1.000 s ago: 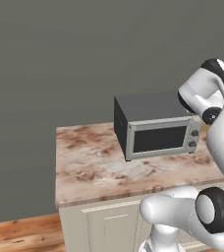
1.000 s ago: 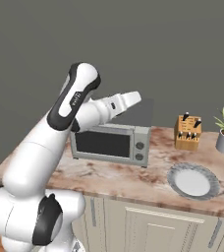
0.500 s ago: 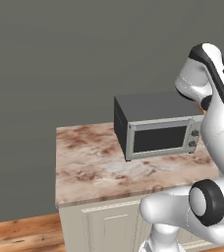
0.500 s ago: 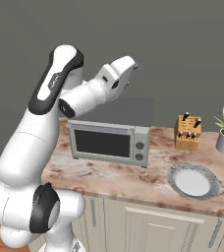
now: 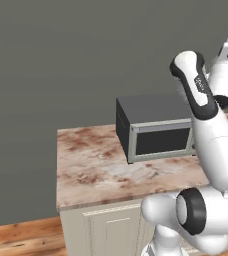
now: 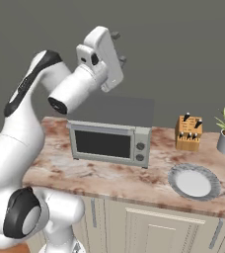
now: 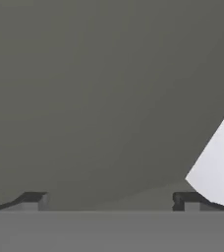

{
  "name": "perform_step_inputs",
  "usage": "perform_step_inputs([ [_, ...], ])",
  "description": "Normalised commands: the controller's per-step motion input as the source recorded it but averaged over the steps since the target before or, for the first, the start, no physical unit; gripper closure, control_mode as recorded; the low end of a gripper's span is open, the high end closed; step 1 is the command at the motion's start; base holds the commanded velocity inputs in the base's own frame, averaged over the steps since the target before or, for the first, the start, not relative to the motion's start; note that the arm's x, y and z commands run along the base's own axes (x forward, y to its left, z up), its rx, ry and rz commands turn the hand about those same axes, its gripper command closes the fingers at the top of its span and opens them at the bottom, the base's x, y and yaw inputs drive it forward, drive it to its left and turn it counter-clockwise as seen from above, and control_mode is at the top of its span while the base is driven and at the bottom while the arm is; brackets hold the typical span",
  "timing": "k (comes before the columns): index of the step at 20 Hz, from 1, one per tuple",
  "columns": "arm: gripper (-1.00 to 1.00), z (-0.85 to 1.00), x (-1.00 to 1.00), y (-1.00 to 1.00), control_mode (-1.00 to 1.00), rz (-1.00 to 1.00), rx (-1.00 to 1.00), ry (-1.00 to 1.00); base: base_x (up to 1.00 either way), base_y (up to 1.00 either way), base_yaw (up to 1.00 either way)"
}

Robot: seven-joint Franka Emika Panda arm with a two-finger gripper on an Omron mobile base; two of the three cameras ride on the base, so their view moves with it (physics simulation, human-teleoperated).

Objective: Pull the toaster oven rack outwards. Pick up the baguette from the plate and place it on the toaster oven rack. Close the toaster oven door fully and set the temperature to the lowest setting.

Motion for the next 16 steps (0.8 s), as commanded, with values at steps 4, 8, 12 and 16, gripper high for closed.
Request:
perform_step_inputs([
  [4,-1.0,0.24,-0.46,0.0,-1.0,-0.22,-0.5,0.03,0.0,0.0,0.0],
  [8,-1.0,0.47,-0.37,0.17,-1.0,-0.24,-0.34,0.03,0.0,0.0,0.0],
  [12,-1.0,0.31,-0.39,0.63,-1.0,-0.25,-0.06,0.0,0.0,0.0,0.0],
  [16,-1.0,0.0,-0.39,0.98,-1.0,-0.24,0.01,-0.21,0.0,0.0,0.0],
])
